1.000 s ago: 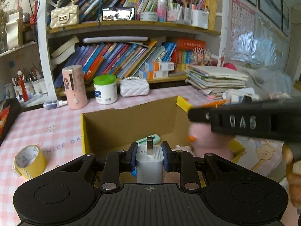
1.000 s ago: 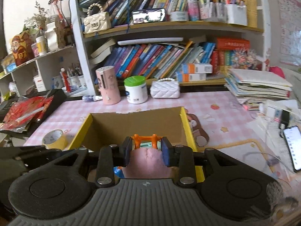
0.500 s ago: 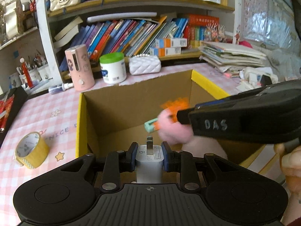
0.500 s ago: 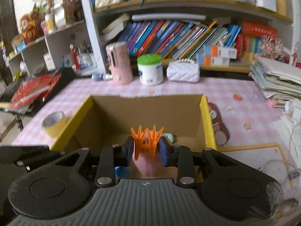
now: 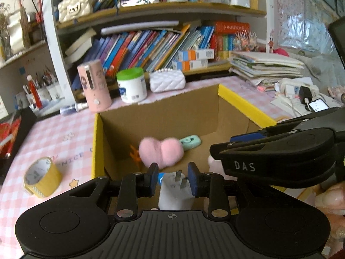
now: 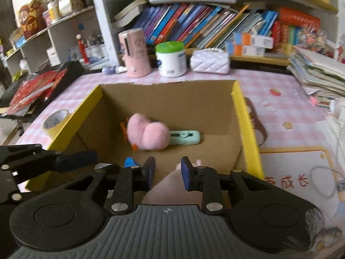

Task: Organize objects
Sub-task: 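Open the right tool to drop the plush toy into the box while the left tool holds the plug, then lift both open tools out of the box and back from it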

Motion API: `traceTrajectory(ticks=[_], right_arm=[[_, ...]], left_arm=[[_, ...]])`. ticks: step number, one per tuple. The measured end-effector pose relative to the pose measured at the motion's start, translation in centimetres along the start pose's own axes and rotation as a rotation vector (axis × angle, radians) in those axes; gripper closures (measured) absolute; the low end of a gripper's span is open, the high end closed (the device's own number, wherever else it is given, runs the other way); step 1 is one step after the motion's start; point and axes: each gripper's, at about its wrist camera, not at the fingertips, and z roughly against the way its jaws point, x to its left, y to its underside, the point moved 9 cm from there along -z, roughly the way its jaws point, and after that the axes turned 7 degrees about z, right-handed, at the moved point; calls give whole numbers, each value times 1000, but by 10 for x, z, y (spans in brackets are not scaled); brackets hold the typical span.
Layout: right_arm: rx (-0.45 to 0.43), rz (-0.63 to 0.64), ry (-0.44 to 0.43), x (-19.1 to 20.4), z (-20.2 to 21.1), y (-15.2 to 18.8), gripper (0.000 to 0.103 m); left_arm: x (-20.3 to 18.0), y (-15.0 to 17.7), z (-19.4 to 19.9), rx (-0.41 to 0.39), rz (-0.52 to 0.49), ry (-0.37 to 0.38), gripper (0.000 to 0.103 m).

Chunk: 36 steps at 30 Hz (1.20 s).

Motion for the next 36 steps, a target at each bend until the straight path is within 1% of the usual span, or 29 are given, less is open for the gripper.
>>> traceTrajectory(ticks=[1, 2, 4, 6, 7, 10, 11, 12, 14, 16, 19, 21, 23, 29, 33, 36], right_arm=[[-12, -7, 11, -1, 4, 0, 76], [-22, -15, 23, -3, 8, 0, 75], [-47, -27, 50, -6, 16, 0, 70], [-70, -34, 76, -8, 24, 0, 65], [-82, -36, 94, -8, 29, 1, 63], [-106, -40, 131, -9, 41, 3, 61], [-111, -44, 144, -8, 46, 5, 60], [-116, -48, 158, -8, 49, 6, 59], [-126, -57, 186, -6, 57, 10, 56], [-134, -63, 212, -3, 66, 13, 53], [-144, -71, 246, 3, 78, 19, 50], [-145, -73, 263, 10, 85, 24, 47], [-138, -79, 275, 18, 92, 31, 45], [-76, -100, 285, 45, 100, 59, 42], [-30, -116, 281, 64, 102, 78, 39], [-2, -125, 272, 80, 103, 92, 37]], left_arm=[[0, -1, 3, -9, -1, 0, 72], [0, -2, 6, -19, -1, -1, 70], [1, -4, 14, -42, 5, -6, 64], [3, -5, 23, -66, 15, -5, 55], [5, -4, 27, -76, 20, -5, 53], [9, -3, 40, -99, 38, -4, 49], [12, -3, 45, -108, 45, -2, 46], [14, -2, 49, -117, 50, -2, 41], [19, 1, 60, -138, 60, -4, 37], [22, 5, 67, -144, 66, 0, 36], [28, 13, 77, -143, 70, 11, 35], [32, 19, 85, -140, 68, 14, 31], [37, 26, 92, -133, 67, 17, 30], [52, 53, 107, -78, 61, 16, 26], [63, 72, 116, -34, 68, 17, 21], [70, 85, 123, -10, 74, 21, 20]])
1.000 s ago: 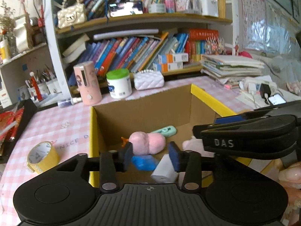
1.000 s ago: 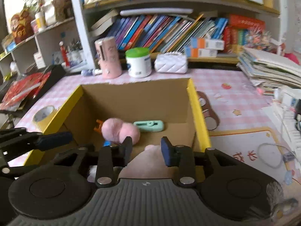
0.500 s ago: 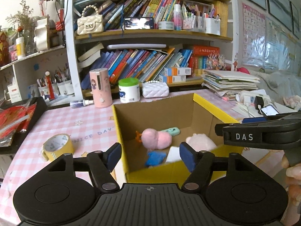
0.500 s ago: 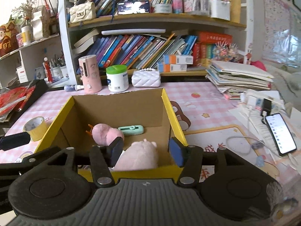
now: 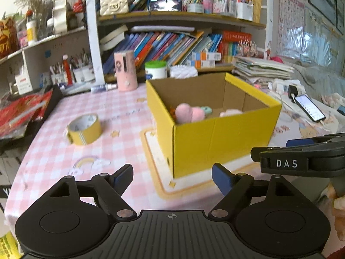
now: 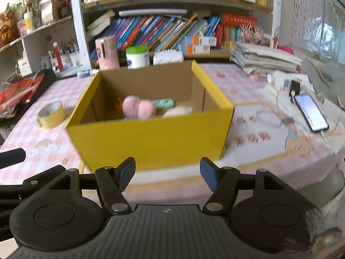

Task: Organize objects
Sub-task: 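Lift both open tools out of the box and back from it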

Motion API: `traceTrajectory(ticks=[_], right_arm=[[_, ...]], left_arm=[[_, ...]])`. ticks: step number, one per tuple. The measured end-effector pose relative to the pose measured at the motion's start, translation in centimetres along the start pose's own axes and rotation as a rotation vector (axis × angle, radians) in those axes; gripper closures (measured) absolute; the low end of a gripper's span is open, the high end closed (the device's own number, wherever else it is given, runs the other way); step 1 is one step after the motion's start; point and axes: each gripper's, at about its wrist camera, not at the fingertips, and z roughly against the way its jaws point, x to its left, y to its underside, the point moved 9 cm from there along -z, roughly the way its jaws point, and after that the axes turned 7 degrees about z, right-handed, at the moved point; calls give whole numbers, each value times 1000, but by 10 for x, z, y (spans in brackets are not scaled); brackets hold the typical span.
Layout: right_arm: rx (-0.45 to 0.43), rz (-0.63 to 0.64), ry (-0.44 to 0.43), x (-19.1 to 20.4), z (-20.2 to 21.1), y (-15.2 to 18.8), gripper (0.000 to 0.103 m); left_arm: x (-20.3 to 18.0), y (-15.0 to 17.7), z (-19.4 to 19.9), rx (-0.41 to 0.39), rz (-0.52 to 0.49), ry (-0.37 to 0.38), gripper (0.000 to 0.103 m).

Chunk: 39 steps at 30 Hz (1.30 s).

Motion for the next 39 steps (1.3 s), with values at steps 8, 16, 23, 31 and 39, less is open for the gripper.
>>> traceTrajectory(ticks=[8, 16, 23, 31, 39], right_arm=[[45, 11, -32, 37, 12, 29, 34], [68, 28, -76, 70, 16, 44, 32], [79, 67, -122, 101, 18, 48, 31], [77, 112, -160, 132, 19, 46, 31], [51, 150, -189, 161, 22, 37, 30]], left_arm=[[23, 30, 19, 49, 9, -11, 20], [51, 47, 36, 71, 30, -52, 20], [78, 56, 47, 78, 64, -98, 19], [106, 59, 58, 64, 101, -135, 19], [134, 57, 71, 33, 132, -174, 19]])
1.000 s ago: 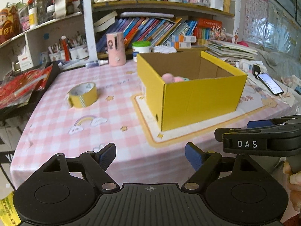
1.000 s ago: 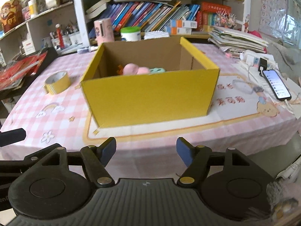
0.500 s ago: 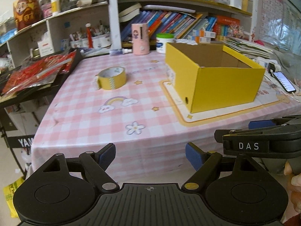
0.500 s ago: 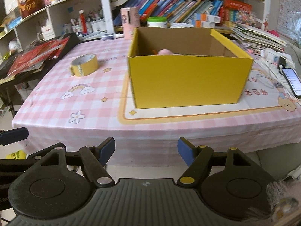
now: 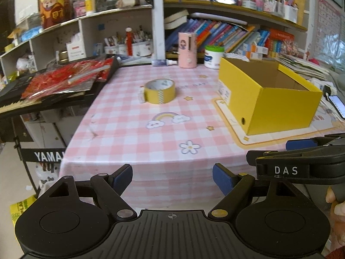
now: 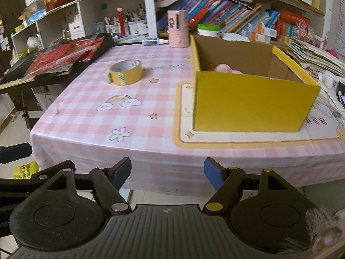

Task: Organize objects
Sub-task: 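Lift both open tools out of the box and back from it, then move both open tools toward the tape roll and the small white box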

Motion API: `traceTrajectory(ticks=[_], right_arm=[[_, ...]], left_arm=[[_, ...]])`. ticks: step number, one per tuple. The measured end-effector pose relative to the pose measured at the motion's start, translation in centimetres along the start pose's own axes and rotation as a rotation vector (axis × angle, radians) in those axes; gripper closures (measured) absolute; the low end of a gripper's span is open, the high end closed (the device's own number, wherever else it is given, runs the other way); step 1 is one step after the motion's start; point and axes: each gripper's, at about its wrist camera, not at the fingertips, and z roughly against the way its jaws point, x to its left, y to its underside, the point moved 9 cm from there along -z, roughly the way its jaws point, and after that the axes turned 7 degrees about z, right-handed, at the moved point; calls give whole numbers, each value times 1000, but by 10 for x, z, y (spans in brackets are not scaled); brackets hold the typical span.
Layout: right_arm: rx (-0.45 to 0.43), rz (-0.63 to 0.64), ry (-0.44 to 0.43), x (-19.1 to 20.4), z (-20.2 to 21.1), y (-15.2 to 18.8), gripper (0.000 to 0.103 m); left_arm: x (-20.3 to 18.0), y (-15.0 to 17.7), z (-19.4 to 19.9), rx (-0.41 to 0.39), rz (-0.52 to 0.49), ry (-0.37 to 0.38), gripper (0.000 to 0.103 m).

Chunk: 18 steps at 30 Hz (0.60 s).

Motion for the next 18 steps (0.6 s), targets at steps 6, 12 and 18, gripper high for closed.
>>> traceTrajectory(ticks=[6, 12, 18], right_arm=[[-10, 46, -34, 22, -5, -11, 29], [-7, 77, -66, 37, -15, -19, 29], [-5, 97, -89, 44, -31, -30, 29]], left_arm=[[21, -3, 2, -12, 45, -40, 19], [35, -5, -2, -10, 77, -71, 19], [43, -13, -15, -11, 88, -97, 19]])
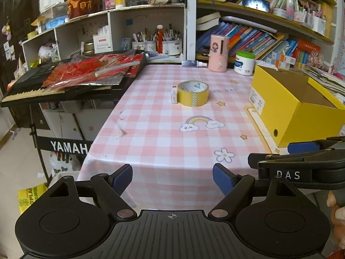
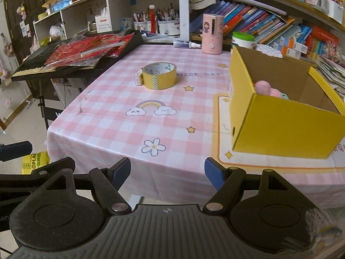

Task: Organize objects
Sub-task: 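Move both open tools toward the tape roll and the small white box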

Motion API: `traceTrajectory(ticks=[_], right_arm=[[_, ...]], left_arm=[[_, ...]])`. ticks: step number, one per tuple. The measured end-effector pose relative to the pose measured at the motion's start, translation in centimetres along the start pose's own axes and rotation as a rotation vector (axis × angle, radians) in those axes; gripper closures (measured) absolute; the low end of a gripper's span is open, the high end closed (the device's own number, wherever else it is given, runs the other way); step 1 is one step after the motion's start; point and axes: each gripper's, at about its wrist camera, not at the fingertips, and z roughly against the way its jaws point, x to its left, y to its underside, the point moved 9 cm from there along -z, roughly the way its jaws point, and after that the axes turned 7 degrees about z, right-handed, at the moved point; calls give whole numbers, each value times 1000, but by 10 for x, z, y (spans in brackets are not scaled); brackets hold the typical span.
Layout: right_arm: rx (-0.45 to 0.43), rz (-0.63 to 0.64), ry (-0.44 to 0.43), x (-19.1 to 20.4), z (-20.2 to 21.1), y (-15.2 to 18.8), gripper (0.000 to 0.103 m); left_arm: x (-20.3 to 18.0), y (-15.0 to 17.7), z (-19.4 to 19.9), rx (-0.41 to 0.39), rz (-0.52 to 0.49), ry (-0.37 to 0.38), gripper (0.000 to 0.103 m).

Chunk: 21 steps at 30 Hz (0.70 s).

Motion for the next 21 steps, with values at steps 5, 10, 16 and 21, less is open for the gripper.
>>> traceTrajectory(ticks=[5, 10, 16, 21], right_arm=[[9, 10, -14, -3, -19, -15, 29], [17, 11, -14, -11, -40, -34, 28], [4, 31, -25, -15, -64, -63, 28], [-13, 37, -34, -18, -81, -87, 28]], left_arm=[[1, -15, -16, -10, 11, 2, 19], [0, -28, -38, 4, 22, -8, 19], [7, -47, -60, 0, 54, -34, 19], [14, -61, -76, 0, 83, -61, 19]])
